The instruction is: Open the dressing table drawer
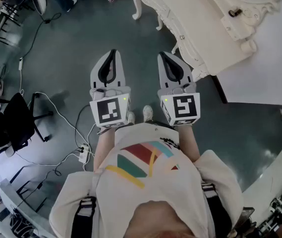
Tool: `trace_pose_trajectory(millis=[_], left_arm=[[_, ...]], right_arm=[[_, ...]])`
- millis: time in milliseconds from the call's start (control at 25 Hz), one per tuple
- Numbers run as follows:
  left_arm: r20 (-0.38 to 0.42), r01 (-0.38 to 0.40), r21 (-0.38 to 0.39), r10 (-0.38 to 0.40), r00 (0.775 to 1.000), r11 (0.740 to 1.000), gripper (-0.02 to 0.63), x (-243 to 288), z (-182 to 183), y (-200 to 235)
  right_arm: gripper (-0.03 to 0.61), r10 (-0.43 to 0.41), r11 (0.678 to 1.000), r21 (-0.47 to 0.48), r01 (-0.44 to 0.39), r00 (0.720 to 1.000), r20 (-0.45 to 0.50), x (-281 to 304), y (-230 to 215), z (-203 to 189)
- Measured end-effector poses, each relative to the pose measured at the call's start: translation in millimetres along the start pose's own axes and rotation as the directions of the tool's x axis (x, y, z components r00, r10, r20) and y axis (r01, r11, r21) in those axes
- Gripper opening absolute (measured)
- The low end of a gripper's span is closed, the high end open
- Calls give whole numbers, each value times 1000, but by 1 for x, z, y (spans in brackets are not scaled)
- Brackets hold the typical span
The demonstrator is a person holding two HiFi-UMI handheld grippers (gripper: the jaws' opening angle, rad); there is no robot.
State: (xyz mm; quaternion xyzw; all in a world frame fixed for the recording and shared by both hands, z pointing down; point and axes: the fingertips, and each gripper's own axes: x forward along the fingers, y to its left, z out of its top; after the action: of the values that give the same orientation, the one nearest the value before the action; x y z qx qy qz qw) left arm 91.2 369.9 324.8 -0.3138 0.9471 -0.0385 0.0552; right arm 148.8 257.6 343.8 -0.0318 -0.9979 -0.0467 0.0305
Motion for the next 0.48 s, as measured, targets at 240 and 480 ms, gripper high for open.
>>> trace_pose_trajectory(millis=[240, 480], left_arm=[[-12, 1, -11, -2, 1000, 1000, 6, 2, 3, -9], [0, -2, -19, 2, 1000, 1000, 7, 8, 6, -23]], right_arm=[[0, -1, 1000, -5, 1, 1000, 11, -3, -9, 2], [-2, 19, 1000, -12, -19, 1000, 15, -6, -20, -1]])
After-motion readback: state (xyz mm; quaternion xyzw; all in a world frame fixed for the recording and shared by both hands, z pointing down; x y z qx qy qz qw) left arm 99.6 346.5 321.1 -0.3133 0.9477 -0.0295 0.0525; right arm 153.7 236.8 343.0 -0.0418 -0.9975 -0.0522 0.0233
